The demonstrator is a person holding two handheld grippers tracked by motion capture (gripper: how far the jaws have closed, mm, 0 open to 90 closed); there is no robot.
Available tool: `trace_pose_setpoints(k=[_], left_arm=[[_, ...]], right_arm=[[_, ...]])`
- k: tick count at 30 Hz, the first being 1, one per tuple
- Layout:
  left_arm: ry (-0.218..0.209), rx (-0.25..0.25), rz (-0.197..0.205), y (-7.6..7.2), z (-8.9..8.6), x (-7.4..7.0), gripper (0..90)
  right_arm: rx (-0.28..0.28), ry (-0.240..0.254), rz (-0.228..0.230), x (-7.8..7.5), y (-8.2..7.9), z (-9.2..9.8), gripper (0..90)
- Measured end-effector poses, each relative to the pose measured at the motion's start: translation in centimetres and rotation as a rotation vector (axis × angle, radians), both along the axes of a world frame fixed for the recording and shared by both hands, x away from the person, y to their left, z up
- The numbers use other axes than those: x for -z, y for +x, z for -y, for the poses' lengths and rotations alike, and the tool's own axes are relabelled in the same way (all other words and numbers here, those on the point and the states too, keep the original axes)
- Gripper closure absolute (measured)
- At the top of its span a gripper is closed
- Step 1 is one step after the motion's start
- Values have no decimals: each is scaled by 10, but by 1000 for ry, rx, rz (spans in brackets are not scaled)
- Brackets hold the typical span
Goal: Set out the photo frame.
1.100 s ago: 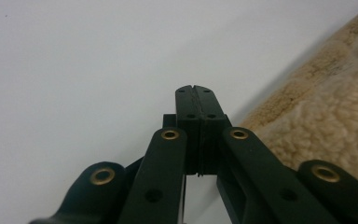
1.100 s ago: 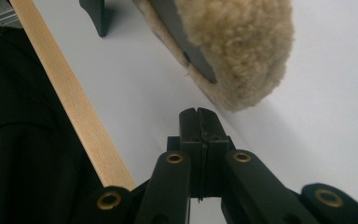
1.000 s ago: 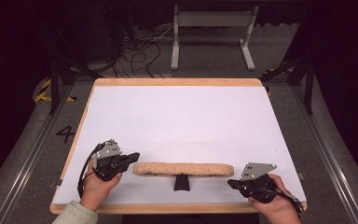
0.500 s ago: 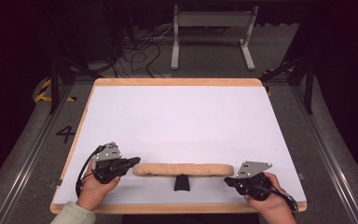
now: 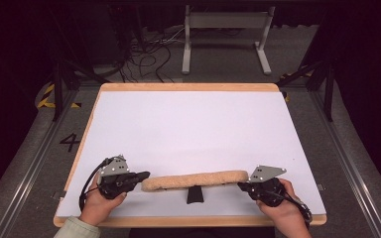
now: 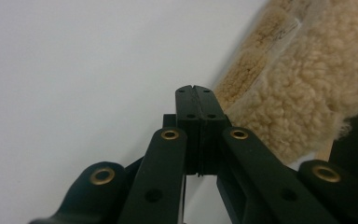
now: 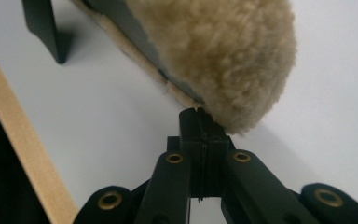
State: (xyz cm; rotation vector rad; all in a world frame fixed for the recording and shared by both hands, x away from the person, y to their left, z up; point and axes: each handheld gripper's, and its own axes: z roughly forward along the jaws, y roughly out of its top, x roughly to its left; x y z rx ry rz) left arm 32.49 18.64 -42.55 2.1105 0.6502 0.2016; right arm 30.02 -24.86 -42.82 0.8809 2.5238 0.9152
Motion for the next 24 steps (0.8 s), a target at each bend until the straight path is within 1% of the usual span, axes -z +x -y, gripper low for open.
trace_pose_setpoints(k=[2, 7, 9, 14, 18, 24], left_arm=[[3, 14, 0, -1, 1, 0, 900], [12, 52, 7, -5, 4, 0, 900], [17, 63, 9, -7, 6, 0, 900], [32, 85, 15, -10, 11, 0, 899], [34, 102, 9, -11, 13, 1, 896], [36, 116, 16, -12, 15, 1, 867]], right_arm=[[9, -3, 9, 0, 2, -1, 900], [54, -10, 32, 1, 7, -5, 900], [71, -11, 44, 2, 9, -7, 900], [102, -13, 57, 4, 15, -11, 900], [119, -2, 64, 5, 19, -13, 900], [148, 19, 71, 7, 28, -17, 900]])
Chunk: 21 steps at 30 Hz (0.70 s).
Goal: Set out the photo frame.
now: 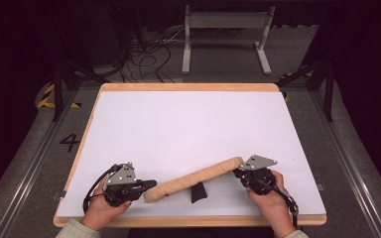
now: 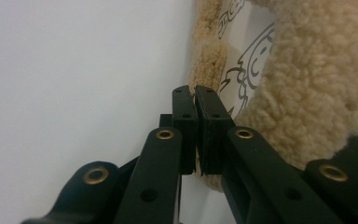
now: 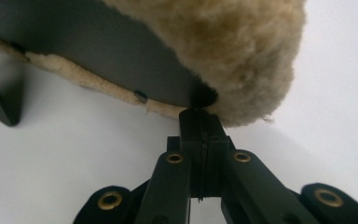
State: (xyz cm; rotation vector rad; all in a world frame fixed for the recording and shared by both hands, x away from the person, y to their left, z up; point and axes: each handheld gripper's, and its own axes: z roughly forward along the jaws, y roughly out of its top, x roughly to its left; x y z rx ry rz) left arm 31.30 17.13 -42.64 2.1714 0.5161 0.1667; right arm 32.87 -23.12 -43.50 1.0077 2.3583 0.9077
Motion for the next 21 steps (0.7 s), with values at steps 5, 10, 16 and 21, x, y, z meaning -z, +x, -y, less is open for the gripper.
trace_pose_setpoints(k=[5, 10, 16, 21], left_arm=[[-6, -8, -1, 1, -3, -1, 863], [-12, -9, -6, 1, -4, -1, 860], [-14, 24, 8, -3, -2, -2, 879], [-7, 61, 21, -9, 3, -3, 867]], right_arm=[[5, -2, 11, 1, 11, -5, 900], [13, -4, 16, 3, 22, -12, 900], [26, 7, 24, 5, 34, -18, 900], [32, 15, 28, 6, 40, -21, 900]])
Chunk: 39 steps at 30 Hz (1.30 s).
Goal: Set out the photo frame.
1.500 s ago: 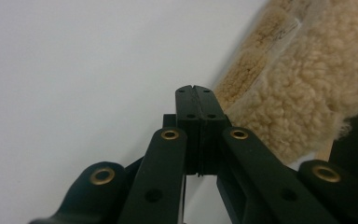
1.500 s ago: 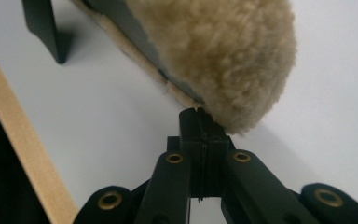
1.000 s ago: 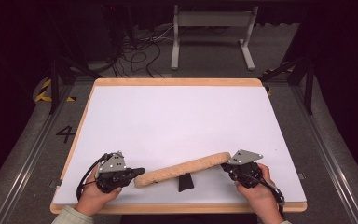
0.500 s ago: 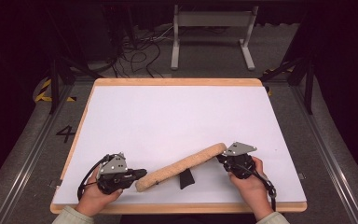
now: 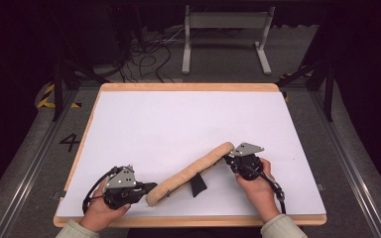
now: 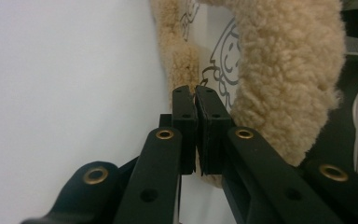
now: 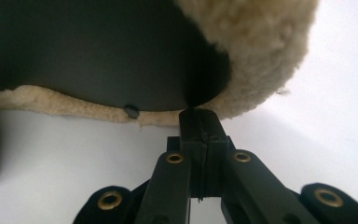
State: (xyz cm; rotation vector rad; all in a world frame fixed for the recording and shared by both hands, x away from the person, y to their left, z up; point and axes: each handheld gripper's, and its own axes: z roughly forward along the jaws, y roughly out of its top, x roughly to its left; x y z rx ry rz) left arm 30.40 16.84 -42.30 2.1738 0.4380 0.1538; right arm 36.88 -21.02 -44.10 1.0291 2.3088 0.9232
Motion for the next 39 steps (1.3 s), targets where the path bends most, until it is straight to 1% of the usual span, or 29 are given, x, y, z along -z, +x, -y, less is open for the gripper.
trace_pose_setpoints(k=[2, 7, 10, 11, 12, 13, 15, 20, 22, 24, 25, 26, 27, 29, 32, 33, 34, 35, 36, 37, 39], left_arm=[[6, 12, 9, -2, 3, 0, 865], [7, 22, 0, -3, 5, 1, 865], [7, 30, 1, -3, 6, 1, 864], [7, 31, 2, -4, 6, 1, 864], [9, 31, -6, -4, 7, 1, 864], [9, 33, 3, -4, 7, 1, 864], [11, 36, 3, -4, 7, 1, 863], [5, 27, 2, -4, 3, 0, 857], [-12, 20, 1, -4, -4, -2, 861], [-39, 28, -7, -6, -11, -6, 874], [-46, 38, -3, -7, -14, -8, 889], [-52, 50, 1, -9, -17, -10, 889], [-54, 65, 0, -11, -19, -11, 898], [-64, 105, 2, -15, -22, -15, 899], [-95, 165, 4, -18, -27, -18, 900], [-95, 165, 4, -18, -27, -18, 900], [-110, 195, -6, -19, -29, -18, 900], [-112, 224, -11, -20, -29, -19, 900], [-108, 250, -11, -22, -28, -19, 900], [-103, 265, -12, -23, -26, -20, 900], [-74, 277, -14, -23, -21, -18, 900]], right_arm=[[2, 3, -1, 1, 1, 0, 900], [7, 9, 8, 0, 8, -3, 900], [9, 14, 12, 0, 15, -5, 900], [4, 14, 15, 0, 17, -7, 900], [3, 16, 21, 0, 19, -8, 900], [2, 14, 29, 1, 21, -11, 899], [-5, 8, 46, 3, 22, -14, 896], [-11, 19, 44, 2, 20, -10, 888], [-13, 20, 45, 0, 16, -7, 888], [-14, 26, 50, -2, 11, -1, 886], [-10, 33, 49, -4, 7, 4, 885], [-10, 33, 49, -4, 7, 4, 885], [-7, 44, 47, -6, 4, 9, 885], [-11, 50, 45, -7, 2, 12, 885], [-28, 51, 52, -8, -3, 14, 885], [-28, 51, 52, -8, -3, 14, 885], [-30, 52, 55, -9, -4, 14, 885], [-37, 54, 55, -9, -5, 14, 885], [-36, 56, 56, -10, -5, 14, 882], [-39, 59, 53, -10, -5, 13, 881], [-46, 56, 53, -9, -6, 12, 880]])
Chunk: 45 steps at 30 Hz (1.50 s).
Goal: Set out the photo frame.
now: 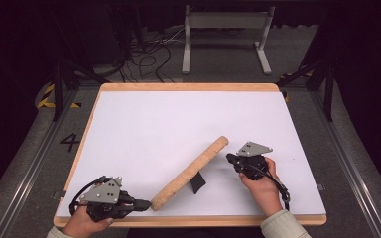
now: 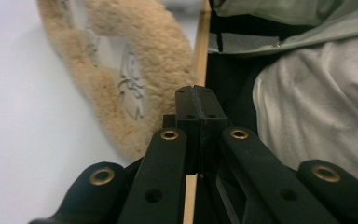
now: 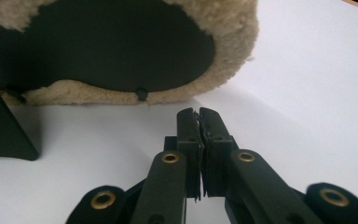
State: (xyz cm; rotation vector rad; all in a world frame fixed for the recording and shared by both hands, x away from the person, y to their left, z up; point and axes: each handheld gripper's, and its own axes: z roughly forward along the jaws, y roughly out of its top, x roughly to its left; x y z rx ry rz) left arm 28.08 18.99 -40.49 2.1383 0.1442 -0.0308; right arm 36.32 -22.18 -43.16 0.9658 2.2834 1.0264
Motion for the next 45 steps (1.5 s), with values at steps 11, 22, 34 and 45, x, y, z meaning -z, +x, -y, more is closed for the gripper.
trace_pose_setpoints(k=[11, 22, 34, 45], left_arm=[[47, -10, -23, 8, 14, 8, 900], [8, -63, -36, 22, 30, 12, 900], [-5, -148, -11, 41, 64, 12, 900], [15, -307, -22, 47, 51, 17, 900]], right_arm=[[12, 22, 36, -7, -7, 3, 880], [45, 41, 52, -12, -12, 13, 880], [66, 58, 76, -19, -17, 25, 879], [91, 76, 93, -24, -18, 35, 879]])
